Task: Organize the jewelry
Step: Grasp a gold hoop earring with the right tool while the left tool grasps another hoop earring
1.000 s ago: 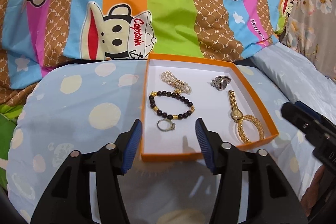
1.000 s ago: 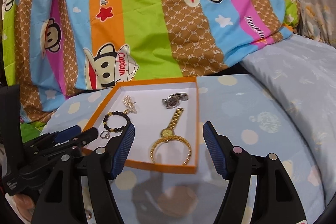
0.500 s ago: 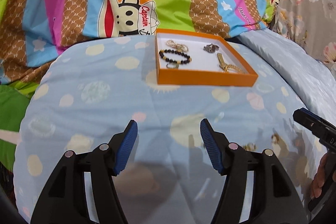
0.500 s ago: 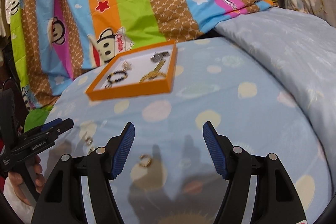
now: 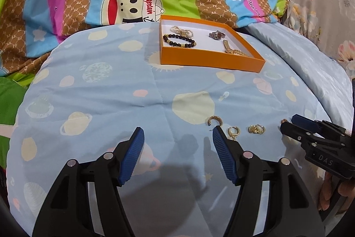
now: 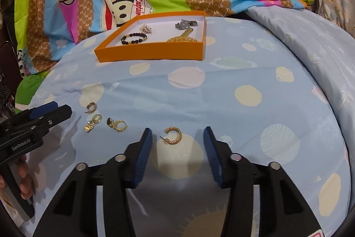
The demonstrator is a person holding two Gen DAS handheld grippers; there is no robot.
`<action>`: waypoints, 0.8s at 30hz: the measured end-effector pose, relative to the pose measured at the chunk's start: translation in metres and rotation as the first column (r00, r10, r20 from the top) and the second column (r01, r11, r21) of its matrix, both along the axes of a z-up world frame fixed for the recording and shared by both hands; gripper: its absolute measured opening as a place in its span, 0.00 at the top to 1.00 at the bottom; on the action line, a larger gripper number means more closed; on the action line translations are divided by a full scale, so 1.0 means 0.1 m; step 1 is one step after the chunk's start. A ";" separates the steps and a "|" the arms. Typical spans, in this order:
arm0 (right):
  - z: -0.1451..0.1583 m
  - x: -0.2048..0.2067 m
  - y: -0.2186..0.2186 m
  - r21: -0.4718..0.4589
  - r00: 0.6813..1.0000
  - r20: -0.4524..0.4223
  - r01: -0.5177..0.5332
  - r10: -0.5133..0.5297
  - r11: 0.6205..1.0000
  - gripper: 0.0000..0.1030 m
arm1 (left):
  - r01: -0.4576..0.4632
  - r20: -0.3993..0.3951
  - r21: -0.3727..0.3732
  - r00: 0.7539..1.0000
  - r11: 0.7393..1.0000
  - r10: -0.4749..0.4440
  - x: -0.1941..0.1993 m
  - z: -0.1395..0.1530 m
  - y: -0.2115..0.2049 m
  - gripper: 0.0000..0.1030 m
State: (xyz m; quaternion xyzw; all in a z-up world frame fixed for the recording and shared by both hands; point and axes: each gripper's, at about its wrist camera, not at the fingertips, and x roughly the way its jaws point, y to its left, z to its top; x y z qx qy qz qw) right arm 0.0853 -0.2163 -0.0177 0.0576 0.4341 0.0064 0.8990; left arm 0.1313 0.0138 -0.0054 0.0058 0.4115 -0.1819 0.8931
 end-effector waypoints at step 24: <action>0.00 0.01 0.00 0.003 1.000 0.002 -0.001 0.001 1.000 0.84 | 0.081 -0.023 -0.008 0.996 0.997 -0.082 0.09 -0.02 -0.40 0.43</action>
